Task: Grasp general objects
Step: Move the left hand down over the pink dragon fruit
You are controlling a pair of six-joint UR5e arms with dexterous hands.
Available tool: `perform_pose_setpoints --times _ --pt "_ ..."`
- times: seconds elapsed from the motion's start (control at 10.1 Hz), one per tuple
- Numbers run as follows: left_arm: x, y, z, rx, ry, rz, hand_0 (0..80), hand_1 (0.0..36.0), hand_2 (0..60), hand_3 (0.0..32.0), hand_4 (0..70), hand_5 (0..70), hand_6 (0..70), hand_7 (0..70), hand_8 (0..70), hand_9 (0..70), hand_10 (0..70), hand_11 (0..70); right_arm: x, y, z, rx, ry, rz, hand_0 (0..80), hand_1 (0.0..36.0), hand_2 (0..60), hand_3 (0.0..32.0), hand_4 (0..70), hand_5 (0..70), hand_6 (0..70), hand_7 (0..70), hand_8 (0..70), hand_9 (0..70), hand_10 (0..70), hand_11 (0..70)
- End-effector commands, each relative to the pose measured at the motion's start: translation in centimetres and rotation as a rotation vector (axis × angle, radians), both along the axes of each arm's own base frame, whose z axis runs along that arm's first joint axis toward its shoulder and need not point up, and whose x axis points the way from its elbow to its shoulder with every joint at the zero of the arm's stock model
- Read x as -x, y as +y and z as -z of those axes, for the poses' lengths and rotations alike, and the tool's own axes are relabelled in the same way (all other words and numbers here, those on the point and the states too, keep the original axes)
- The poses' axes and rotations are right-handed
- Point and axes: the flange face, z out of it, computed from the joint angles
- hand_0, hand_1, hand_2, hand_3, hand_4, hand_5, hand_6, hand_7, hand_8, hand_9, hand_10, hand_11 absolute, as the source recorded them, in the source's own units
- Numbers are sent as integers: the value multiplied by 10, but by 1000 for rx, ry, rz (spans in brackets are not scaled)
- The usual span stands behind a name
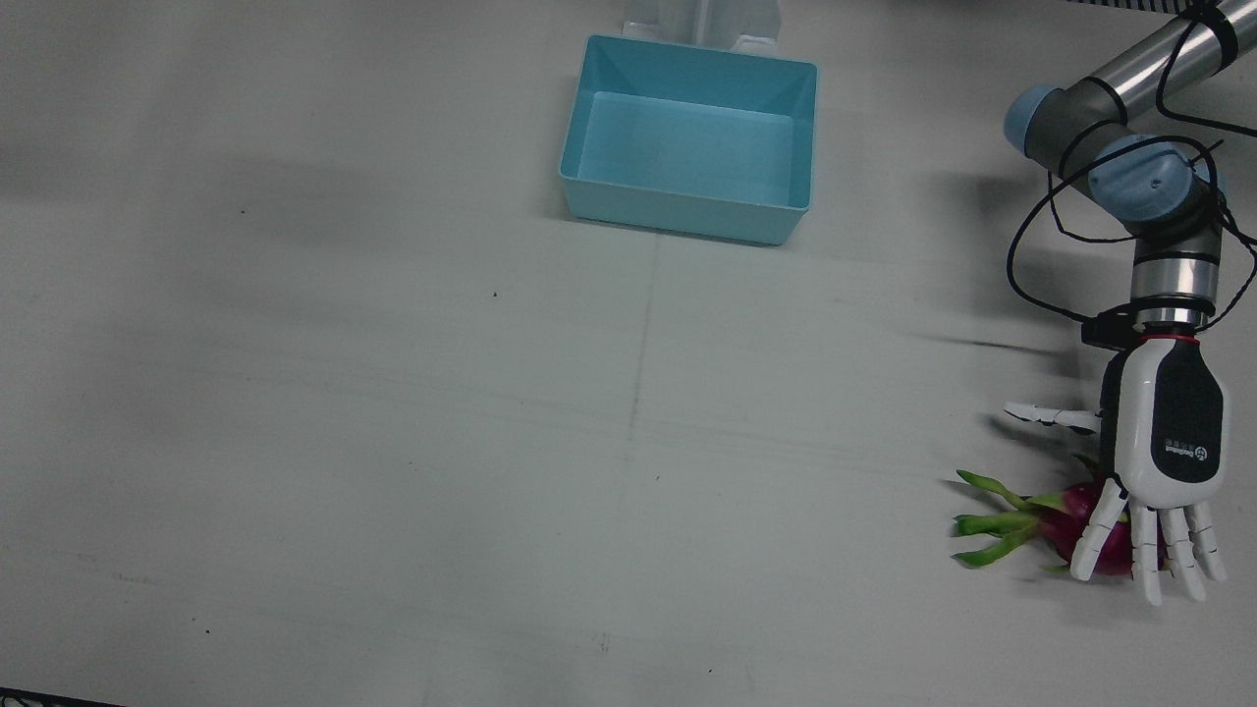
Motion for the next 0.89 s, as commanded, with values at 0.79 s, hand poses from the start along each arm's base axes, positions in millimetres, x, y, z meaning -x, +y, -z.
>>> perform_pose_setpoints --times 0.79 --pt "4 -24 17 27 32 50 445 82 0 320 0 41 0 0 0 0 52 85 0 0 -1 1 0 0 0 0 0 0 0 0 0 0 0 0 0 0"
